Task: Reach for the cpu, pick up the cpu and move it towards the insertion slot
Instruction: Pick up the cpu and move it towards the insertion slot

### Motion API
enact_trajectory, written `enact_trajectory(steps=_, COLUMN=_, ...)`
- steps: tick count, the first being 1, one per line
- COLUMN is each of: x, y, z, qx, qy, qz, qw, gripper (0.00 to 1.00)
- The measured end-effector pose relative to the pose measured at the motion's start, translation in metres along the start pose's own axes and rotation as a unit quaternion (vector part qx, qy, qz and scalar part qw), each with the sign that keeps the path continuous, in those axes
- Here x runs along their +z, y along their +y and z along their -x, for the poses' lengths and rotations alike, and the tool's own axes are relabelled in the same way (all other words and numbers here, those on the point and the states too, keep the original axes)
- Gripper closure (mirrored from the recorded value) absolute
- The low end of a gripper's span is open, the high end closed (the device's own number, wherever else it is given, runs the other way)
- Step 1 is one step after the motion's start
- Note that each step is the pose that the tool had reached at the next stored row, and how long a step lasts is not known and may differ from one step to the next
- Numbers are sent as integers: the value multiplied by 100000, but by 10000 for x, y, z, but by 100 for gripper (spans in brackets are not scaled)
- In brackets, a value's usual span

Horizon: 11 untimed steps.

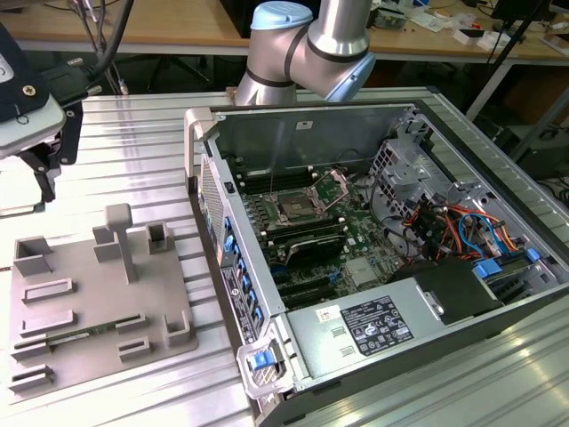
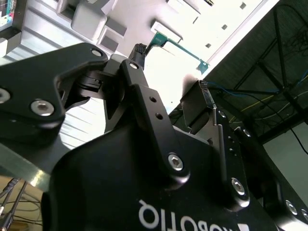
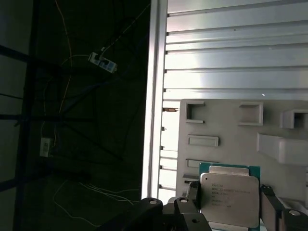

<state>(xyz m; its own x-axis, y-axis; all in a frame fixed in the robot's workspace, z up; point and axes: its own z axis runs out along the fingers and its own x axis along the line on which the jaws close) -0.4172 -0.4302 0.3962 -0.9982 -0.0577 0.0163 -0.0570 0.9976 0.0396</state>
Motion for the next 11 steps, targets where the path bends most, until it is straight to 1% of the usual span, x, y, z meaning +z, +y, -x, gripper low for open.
enact_trajectory(steps=11, x=-1, y=-2, z=32, qx=-2, qy=5, qz=1, qw=100000, gripper=45)
